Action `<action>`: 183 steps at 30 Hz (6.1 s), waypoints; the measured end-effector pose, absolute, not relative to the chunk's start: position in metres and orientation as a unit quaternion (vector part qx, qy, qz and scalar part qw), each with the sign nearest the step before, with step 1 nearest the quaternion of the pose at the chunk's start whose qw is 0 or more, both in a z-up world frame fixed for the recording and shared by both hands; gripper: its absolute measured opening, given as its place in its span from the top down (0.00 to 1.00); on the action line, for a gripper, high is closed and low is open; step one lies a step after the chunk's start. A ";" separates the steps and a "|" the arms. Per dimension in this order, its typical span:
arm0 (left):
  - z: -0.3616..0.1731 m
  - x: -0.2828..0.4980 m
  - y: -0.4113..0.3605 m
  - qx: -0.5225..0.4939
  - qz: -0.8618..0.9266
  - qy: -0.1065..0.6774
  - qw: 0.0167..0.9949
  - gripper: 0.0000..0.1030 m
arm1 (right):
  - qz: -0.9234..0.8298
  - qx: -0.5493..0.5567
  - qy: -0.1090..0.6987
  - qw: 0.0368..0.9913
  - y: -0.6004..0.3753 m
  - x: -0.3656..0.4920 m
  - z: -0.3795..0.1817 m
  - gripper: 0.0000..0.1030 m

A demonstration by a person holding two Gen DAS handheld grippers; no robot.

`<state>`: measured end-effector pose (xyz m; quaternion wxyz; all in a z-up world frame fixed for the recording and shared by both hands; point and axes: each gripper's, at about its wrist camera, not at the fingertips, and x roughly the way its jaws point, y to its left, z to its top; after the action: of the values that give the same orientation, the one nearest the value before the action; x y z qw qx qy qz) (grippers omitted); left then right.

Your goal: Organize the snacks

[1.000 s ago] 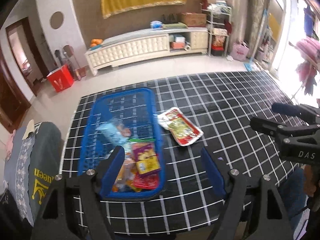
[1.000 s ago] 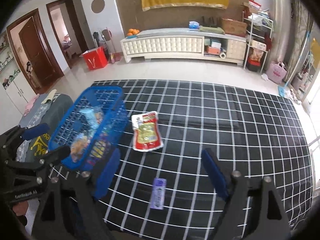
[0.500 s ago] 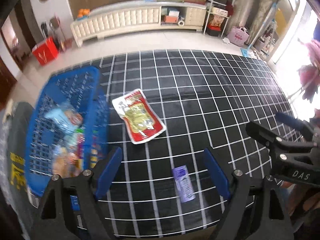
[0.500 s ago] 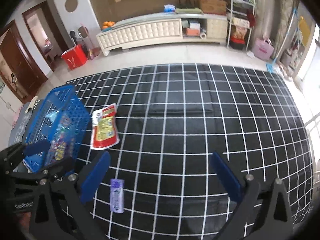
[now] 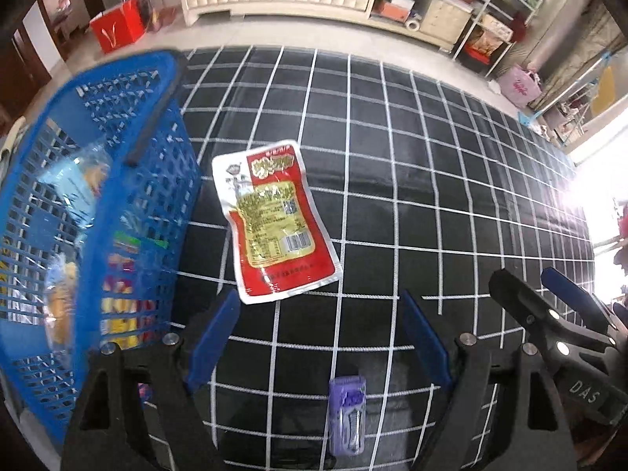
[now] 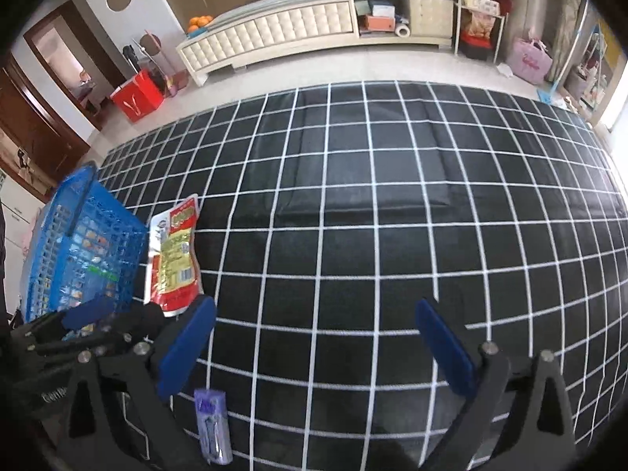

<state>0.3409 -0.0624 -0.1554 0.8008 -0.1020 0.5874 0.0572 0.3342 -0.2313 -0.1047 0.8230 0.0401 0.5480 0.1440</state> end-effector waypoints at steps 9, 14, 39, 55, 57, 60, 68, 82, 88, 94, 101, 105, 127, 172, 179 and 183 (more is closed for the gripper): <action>-0.181 0.377 -0.059 -0.096 0.071 0.600 0.791 0.21 | 0.133 0.045 0.556 0.820 -0.238 0.355 -0.125 0.01; -0.193 0.393 -0.045 -0.119 0.091 0.605 0.782 0.21 | 0.140 0.050 0.562 0.814 -0.237 0.362 -0.136 0.01; -0.221 0.430 -0.017 -0.164 0.070 0.609 0.773 0.21 | 0.152 0.043 0.562 0.812 -0.213 0.374 -0.142 0.01; -0.217 0.419 -0.039 -0.070 0.070 0.599 0.795 0.76 | 0.146 0.049 0.574 0.804 -0.216 0.368 -0.148 0.00; -0.217 0.414 -0.040 -0.074 0.056 0.604 0.791 0.77 | 0.146 0.047 0.573 0.805 -0.215 0.363 -0.143 0.01; -0.211 0.405 -0.044 -0.063 0.055 0.600 0.796 0.77 | 0.144 0.045 0.569 0.809 -0.214 0.356 -0.134 0.00; -0.180 0.367 -0.057 -0.054 0.033 0.579 0.813 0.77 | 0.141 0.050 0.558 0.817 -0.218 0.329 -0.102 0.00; -0.102 0.260 -0.041 -0.033 0.001 0.502 0.864 0.78 | 0.159 0.043 0.542 0.824 -0.194 0.268 -0.061 0.01; -0.099 0.224 -0.019 -0.012 0.011 0.484 0.875 0.78 | 0.177 0.031 0.536 0.825 -0.170 0.252 -0.063 0.01; -0.092 0.198 -0.006 -0.013 0.016 0.467 0.884 0.78 | 0.185 0.000 0.542 0.820 -0.151 0.236 -0.078 0.02; -0.096 0.171 0.008 -0.016 0.022 0.460 0.888 0.78 | 0.188 -0.035 0.575 0.796 -0.128 0.220 -0.125 0.13; -0.097 0.162 0.008 -0.010 0.028 0.460 0.887 0.78 | 0.173 -0.063 0.584 0.791 -0.119 0.216 -0.149 0.29; -0.089 0.140 0.024 -0.026 0.045 0.449 0.892 0.95 | 0.193 -0.045 0.534 0.822 -0.118 0.186 -0.134 0.67; -0.073 0.215 0.156 -0.041 0.048 0.443 0.894 0.99 | 0.327 -0.074 0.457 0.824 0.024 0.239 -0.021 0.66; -0.091 0.231 0.179 -0.060 0.050 0.460 0.884 0.88 | 0.331 -0.101 0.490 0.800 0.049 0.249 -0.048 0.66; -0.099 0.233 0.190 -0.080 0.054 0.468 0.878 0.80 | 0.320 -0.117 0.504 0.794 0.058 0.255 -0.060 0.66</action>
<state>0.2332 0.1896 -0.0994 0.8784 -0.0802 0.4681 0.0535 0.2551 0.0580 -0.0600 0.7938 -0.1166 0.5039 0.3200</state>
